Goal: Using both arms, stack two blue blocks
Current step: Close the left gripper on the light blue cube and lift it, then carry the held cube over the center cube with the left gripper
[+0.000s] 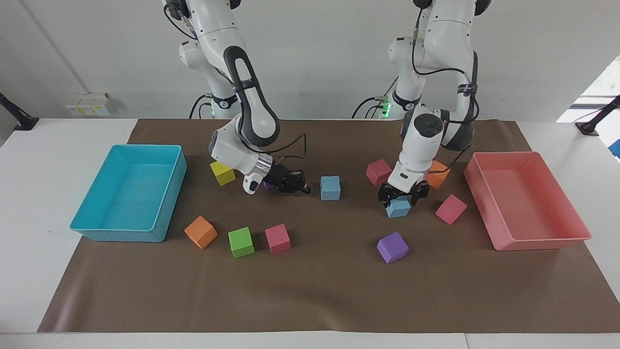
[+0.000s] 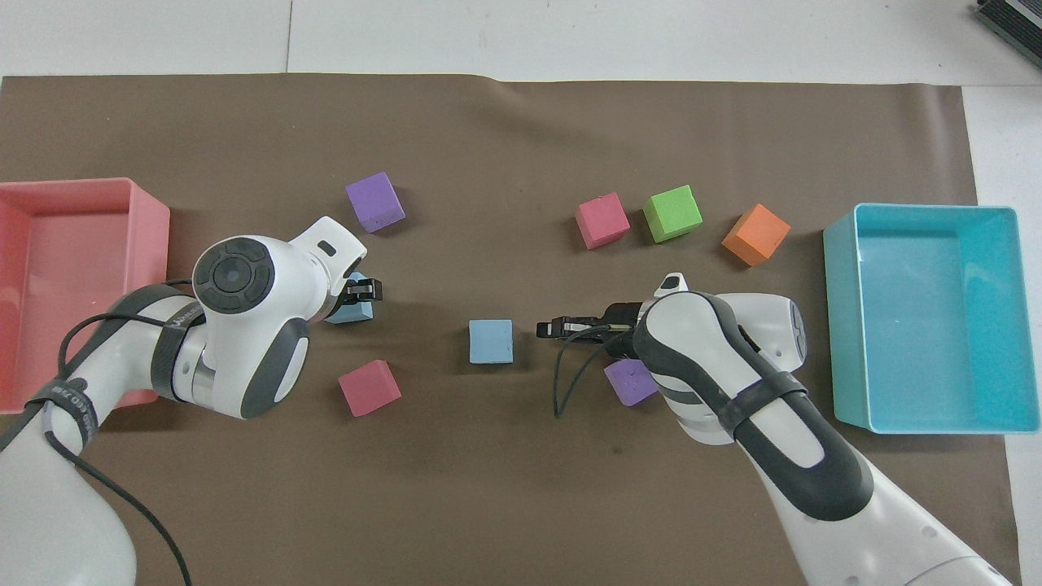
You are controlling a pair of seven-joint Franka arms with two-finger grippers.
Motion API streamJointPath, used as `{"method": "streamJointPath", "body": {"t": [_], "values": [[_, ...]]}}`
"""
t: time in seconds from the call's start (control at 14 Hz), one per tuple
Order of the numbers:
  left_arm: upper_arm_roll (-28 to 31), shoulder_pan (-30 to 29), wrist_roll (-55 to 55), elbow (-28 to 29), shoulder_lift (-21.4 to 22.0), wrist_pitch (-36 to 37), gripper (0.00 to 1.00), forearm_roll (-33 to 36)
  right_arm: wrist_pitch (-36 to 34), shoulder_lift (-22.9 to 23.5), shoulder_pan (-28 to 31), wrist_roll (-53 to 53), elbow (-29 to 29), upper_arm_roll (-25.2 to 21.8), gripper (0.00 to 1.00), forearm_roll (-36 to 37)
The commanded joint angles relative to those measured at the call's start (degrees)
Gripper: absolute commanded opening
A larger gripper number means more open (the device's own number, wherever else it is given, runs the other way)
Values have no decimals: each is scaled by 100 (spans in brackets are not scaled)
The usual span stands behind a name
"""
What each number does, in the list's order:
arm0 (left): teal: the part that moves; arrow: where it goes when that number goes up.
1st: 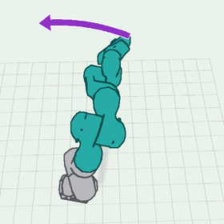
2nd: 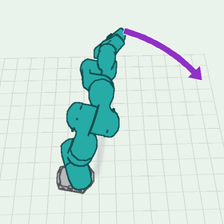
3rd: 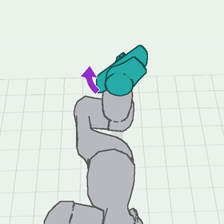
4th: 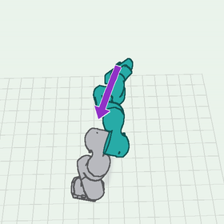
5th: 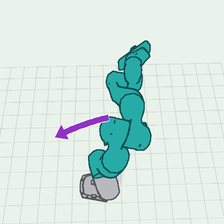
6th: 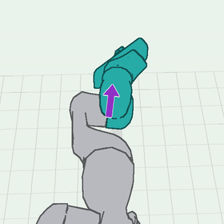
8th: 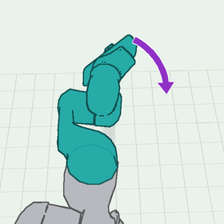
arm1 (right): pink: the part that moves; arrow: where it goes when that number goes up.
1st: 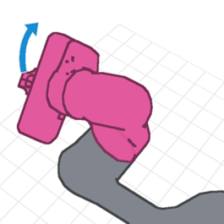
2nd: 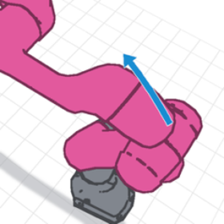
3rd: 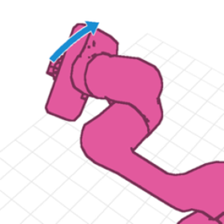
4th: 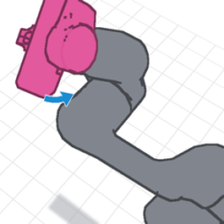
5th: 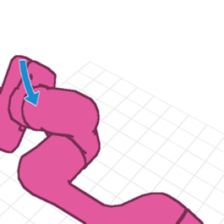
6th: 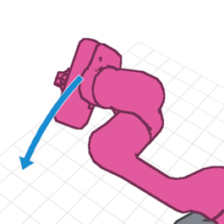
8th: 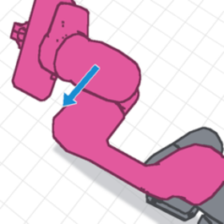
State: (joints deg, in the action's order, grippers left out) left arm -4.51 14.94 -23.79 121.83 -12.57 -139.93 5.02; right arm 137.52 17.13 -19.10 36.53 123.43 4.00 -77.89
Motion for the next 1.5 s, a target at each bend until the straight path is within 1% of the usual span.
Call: {"method": "streamJointPath", "body": {"t": [0.0, 0.29, 0.57, 0.79, 1.0, 1.22, 1.43], "values": [[-14, -27, -65, -10, -35, -104, 72, 113, -68, -26, 82, 346, 23, 48, 0, -332], [-14, -35, -74, -19, -9, -34, 65, 113, -77, -17, 91, 346, 6, 48, 0, -341], [-14, -35, -65, -133, 44, 97, 64, 113, -77, -17, 74, 346, 6, 48, 0, -385], [-14, -27, -135, -440, 88, 527, 64, 104, -85, -17, 56, 355, -3, 48, 0, -385], [-76, 96, -494, -739, 298, 1343, 64, 96, -85, -17, 56, 355, -3, 48, 0, -385], [-102, 386, -925, -819, 536, 1653, 63, 43, -85, -17, 56, 355, 6, 48, 0, -385], [-102, 877, -1609, -951, 537, 1724, 63, 34, -77, -17, 56, 355, -3, 48, 0, -385]]}}
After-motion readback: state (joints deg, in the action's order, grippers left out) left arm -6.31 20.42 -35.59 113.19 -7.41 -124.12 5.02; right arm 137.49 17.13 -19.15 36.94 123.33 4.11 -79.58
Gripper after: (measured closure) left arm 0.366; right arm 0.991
